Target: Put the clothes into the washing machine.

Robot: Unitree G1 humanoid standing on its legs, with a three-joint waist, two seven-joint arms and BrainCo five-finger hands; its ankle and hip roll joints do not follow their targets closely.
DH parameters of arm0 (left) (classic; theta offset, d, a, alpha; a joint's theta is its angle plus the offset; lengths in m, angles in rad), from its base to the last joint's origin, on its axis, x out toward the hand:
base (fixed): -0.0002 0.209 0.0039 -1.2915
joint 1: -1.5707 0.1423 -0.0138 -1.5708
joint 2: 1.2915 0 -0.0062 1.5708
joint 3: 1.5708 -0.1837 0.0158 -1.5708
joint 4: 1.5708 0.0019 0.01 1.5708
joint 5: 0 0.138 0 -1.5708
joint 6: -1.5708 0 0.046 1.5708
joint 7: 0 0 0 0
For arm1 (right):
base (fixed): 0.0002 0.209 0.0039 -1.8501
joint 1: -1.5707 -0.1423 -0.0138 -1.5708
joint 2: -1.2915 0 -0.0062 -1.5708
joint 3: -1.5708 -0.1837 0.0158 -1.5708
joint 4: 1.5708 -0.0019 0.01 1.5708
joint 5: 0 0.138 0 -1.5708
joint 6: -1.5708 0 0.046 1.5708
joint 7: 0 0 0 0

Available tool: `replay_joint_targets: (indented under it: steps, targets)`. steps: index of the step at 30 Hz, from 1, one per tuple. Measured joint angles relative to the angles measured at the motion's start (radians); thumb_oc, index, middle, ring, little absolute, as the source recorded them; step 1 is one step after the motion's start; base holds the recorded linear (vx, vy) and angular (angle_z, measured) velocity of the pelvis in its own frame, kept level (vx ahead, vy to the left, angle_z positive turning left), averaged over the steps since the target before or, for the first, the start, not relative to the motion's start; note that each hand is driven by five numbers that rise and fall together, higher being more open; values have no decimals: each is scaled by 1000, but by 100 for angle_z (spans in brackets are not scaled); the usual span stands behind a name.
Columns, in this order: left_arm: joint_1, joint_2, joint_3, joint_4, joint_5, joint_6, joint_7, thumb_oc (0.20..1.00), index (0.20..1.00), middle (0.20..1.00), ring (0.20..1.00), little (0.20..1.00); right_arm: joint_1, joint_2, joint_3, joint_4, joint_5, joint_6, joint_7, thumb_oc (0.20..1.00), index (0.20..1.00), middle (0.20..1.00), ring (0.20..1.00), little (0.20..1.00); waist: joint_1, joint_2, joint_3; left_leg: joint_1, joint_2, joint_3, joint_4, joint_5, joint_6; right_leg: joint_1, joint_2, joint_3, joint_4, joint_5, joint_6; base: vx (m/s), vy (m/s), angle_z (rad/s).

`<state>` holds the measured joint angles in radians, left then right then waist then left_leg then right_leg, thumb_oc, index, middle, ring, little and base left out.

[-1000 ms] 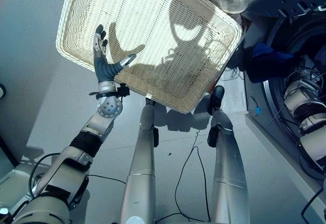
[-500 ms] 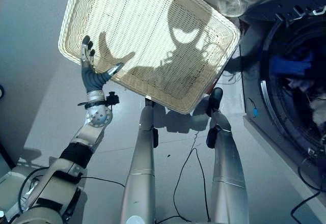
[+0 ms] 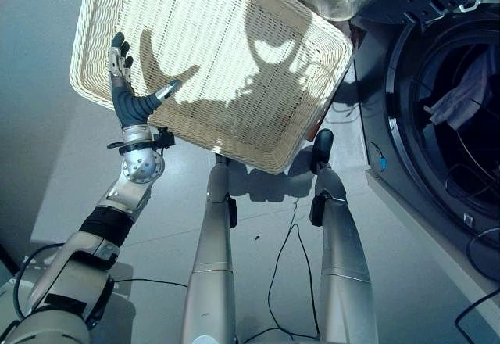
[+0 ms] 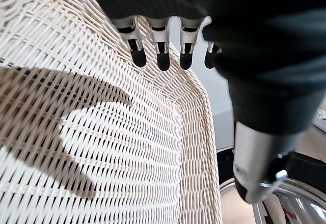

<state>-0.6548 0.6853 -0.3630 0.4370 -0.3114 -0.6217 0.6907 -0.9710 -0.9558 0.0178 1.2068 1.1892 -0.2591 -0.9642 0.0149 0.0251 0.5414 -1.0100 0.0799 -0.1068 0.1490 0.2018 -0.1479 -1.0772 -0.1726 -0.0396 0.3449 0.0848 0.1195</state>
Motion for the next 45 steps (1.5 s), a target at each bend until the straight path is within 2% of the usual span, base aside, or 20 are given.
replay_joint_targets:
  steps: [4, 5, 6, 10, 14, 18, 19, 20, 23, 25, 27, 30, 33, 39, 45]
  targets:
    - [3, -1, -21, 8, -18, 0, -5, 1000, 1000, 1000, 1000, 1000, -19, 0, 41, 19, -60, 80, 23, 1000, 1000, 1000, 1000, 1000, 1, 1, 0, 3, -1, -1, -1, 1, 1, 3, 0, 0, -1, 1, 1, 0, 0, 0]
    - [3, -1, -22, 9, -20, 0, -4, 1000, 1000, 1000, 1000, 1000, -21, 0, 68, 21, -104, 104, 24, 1000, 1000, 1000, 1000, 1000, 0, 1, 0, 3, -1, -1, -1, 1, 1, 4, 0, 0, -2, 1, 1, 0, 0, 0]
    - [0, -1, -22, 9, -20, 1, -7, 1000, 1000, 1000, 1000, 1000, -29, -3, 105, 16, -219, 150, 25, 1000, 1000, 1000, 1000, 1000, -2, 1, 0, 2, -1, -1, -2, 1, 1, 4, 0, 0, -3, 1, 4, 0, 0, 0]
    - [-1, -1, -22, 9, -23, 1, -22, 1000, 1000, 1000, 1000, 1000, -34, -15, 120, -9, -383, 182, 49, 1000, 1000, 1000, 1000, 1000, -2, 1, 0, 2, -1, -2, -2, 1, 2, 4, 0, 0, -3, -1, 7, -6, 16, 0]
    - [5, -6, -21, 9, -27, 1, -23, 1000, 1000, 1000, 1000, 1000, -3, -12, 122, -77, -485, 182, 42, 1000, 1000, 1000, 1000, 1000, -2, 1, 0, 1, -2, -1, -3, -2, 5, 3, -2, 0, -3, -2, 8, -6, 23, 0]
    - [9, -23, -18, 8, -25, 1, -21, 1000, 1000, 1000, 1000, 1000, 98, 9, 124, -274, -702, 161, 2, 1000, 1000, 1000, 1000, 1000, -5, 1, 0, -7, -5, 0, -7, -2, 6, -8, -5, 1, 1, -7, 8, -11, 53, 1]
    - [12, -37, -15, 8, -24, 1, -21, 1000, 1000, 1000, 1000, 1000, 134, 30, 125, -314, -795, 154, 0, 1000, 1000, 1000, 1000, 1000, -4, 1, 0, -8, -5, 0, -8, -2, 6, -10, -5, 1, 1, -7, 7, -3, 33, 1]
    - [12, -37, -15, 8, -24, 1, -21, 1000, 1000, 1000, 1000, 1000, 134, 30, 125, -314, -795, 154, 0, 1000, 1000, 1000, 1000, 1000, -4, 1, 0, -8, -5, 0, -8, -2, 6, -10, -5, 1, 1, -7, 7, -4, 39, 1]
    - [35, -61, -4, 2, -17, 1, -19, 1000, 1000, 1000, 1000, 1000, 203, 74, 127, -346, -874, 138, -3, 1000, 1000, 1000, 1000, 1000, -7, 1, 0, -8, -6, 0, -7, -2, 6, -11, -6, 1, 9, -13, 6, -4, 2, 1]
    - [90, -77, 0, -5, -16, 1, -17, 1000, 1000, 1000, 1000, 1000, 336, 173, 132, -446, -977, 124, -6, 1000, 1000, 1000, 1000, 1000, -25, 0, 0, -7, -7, -1, -10, -6, 5, -12, -7, 1, 15, -22, 6, -21, 28, 3]
    - [125, -93, 14, -10, -6, 2, -11, 1000, 1000, 1000, 1000, 1000, 430, 236, 161, -558, -1042, 128, -14, 1000, 1000, 1000, 1000, 1000, -42, -1, 0, 2, -7, 5, -9, -8, 3, -10, -7, 5, 18, -23, 5, -22, 41, -4]
    - [133, -119, 35, -15, 25, 5, -6, 1000, 1000, 1000, 1000, 1000, 467, 266, 196, -606, -1140, 131, -14, 1000, 1000, 1000, 1000, 1000, -59, -1, 0, 23, -5, 19, -9, -10, 6, 0, -7, 14, 20, -22, 5, -19, 37, -8]
    - [152, -159, 41, -17, 26, 18, -8, 1000, 1000, 1000, 1000, 1000, 493, 283, 217, -654, -1224, 135, 2, 1000, 1000, 1000, 1000, 1000, -79, -2, -1, 75, -5, 26, -11, -12, 8, 43, -6, 22, 29, -30, 10, -35, 14, -3]
    - [182, -217, 37, -8, 64, 50, -33, 1000, 1000, 1000, 1000, 1000, 535, 314, 246, -650, -1319, 127, 49, 1000, 1000, 1000, 1000, 1000, -79, -2, -1, 177, 0, 35, -27, -19, 9, 140, -3, 23, 16, -33, 10, -51, 11, -3]
    - [235, -237, 32, 127, 72, 130, -92, 1000, 1000, 1000, 1000, 1000, 557, 378, 333, -623, -1368, 118, 96, 1000, 1000, 1000, 1000, 1000, -63, -2, -1, 384, 3, 62, -67, -35, 16, 342, -5, 29, -35, -35, 17, -44, 32, -5]
